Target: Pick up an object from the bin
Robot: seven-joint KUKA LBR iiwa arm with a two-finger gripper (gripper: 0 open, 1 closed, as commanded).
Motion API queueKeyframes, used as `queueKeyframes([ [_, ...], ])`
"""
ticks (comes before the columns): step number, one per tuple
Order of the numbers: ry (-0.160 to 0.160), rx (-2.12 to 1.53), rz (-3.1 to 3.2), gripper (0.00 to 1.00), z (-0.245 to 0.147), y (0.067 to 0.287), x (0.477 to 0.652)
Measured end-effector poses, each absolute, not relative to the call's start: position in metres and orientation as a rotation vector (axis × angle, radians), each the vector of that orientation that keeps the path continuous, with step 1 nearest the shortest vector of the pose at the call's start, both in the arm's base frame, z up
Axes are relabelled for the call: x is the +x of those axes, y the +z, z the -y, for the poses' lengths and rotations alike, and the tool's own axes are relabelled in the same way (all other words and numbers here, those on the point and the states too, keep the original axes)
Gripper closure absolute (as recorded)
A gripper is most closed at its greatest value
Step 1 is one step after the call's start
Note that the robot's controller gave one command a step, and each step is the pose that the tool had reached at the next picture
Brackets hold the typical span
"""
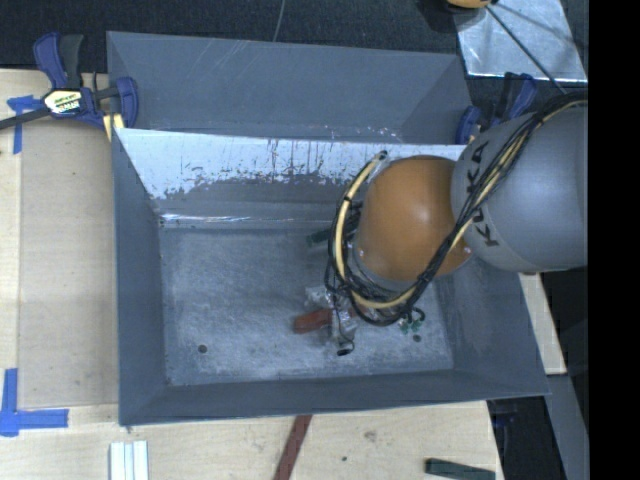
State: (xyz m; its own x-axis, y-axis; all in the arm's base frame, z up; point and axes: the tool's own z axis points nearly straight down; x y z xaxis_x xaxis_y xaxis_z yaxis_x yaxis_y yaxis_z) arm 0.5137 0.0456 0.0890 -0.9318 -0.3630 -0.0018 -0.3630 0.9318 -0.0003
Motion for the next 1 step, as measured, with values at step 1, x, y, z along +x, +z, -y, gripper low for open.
queueKeyframes([
  [1,-0.001,-0.584,-3.078,1.00,-0.0447,0.2751,0.5018],
])
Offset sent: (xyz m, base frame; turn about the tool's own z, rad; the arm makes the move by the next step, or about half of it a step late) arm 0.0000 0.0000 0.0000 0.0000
